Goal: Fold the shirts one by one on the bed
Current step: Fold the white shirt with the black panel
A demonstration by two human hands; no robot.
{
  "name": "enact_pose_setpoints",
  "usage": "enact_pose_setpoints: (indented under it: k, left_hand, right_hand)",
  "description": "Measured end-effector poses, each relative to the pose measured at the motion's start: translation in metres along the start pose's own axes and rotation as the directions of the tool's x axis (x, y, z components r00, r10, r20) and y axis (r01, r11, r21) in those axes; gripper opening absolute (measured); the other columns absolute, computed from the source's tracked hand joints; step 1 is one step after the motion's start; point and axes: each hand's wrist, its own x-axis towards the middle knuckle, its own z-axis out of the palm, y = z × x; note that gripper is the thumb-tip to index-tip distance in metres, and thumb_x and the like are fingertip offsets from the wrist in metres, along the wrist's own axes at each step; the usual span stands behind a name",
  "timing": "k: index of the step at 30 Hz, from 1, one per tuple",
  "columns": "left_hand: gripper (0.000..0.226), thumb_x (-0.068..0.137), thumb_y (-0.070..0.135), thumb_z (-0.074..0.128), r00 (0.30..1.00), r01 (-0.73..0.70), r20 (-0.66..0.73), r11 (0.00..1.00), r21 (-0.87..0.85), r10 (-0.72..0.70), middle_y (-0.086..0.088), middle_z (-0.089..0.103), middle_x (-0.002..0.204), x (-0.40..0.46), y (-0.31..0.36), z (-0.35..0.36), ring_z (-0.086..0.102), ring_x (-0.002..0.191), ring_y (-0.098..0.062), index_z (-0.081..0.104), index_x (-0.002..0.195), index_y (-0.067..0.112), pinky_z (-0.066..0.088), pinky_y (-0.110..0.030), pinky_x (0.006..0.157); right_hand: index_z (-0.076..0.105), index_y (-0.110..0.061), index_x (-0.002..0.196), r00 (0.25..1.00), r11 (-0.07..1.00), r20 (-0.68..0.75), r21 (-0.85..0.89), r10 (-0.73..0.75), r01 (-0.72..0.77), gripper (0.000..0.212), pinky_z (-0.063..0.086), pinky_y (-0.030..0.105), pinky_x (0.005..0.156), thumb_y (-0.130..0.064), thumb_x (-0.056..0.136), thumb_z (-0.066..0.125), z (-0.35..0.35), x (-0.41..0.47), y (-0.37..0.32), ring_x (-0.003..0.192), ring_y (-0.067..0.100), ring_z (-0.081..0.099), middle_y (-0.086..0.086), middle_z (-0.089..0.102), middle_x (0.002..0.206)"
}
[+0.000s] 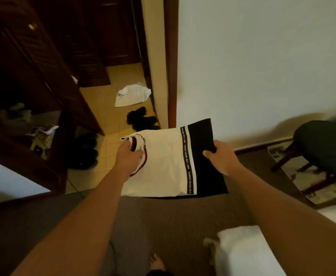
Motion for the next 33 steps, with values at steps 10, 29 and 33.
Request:
enact_pose_setpoints:
  k: [10, 29, 33]
  left_hand:
    - [0.042, 0.097, 0.002, 0.059, 0.991, 0.009, -0.133, 1.0, -0.028, -0.012, -0.001, 0.06, 0.113, 0.125, 0.02, -0.107, 0.06, 0.111, -0.024, 0.056, 0.138, 0.009, 0.042, -0.03, 0.089]
    - [0.043, 0.099, 0.004, 0.059, 0.939, 0.037, -0.329, 0.983, -0.182, -0.097, -0.002, 0.062, 0.113, 0.334, 0.108, -0.179, 0.061, 0.111, -0.024, 0.054, 0.141, 0.013, 0.05, -0.032, 0.086]
    - [0.044, 0.099, 0.003, 0.058, 0.933, 0.039, -0.342, 0.979, -0.202, -0.108, -0.003, 0.063, 0.116, 0.388, 0.122, -0.194, 0.061, 0.112, -0.024, 0.055, 0.141, 0.016, 0.05, -0.032, 0.086]
  right_hand:
    - [0.059, -0.015, 0.131, 0.993, 0.995, 0.07, -0.027, -0.091, 0.093, 0.039, 0.058, 0.041, 0.089, -0.036, 0.098, 0.062, 0.082, 0.119, -0.123, 0.098, 0.021, 0.068, 0.003, 0.069, 0.117]
    - [0.064, -0.022, 0.127, 0.94, 0.961, 0.207, 0.102, -0.272, 0.256, 0.033, 0.055, 0.045, 0.094, -0.026, 0.094, 0.065, 0.145, 0.381, -0.292, 0.104, 0.023, 0.066, 0.001, 0.07, 0.115]
    - [0.061, -0.022, 0.133, 0.933, 0.955, 0.215, 0.14, -0.287, 0.262, 0.036, 0.052, 0.037, 0.091, -0.024, 0.097, 0.062, 0.163, 0.428, -0.326, 0.105, 0.022, 0.064, -0.001, 0.067, 0.117]
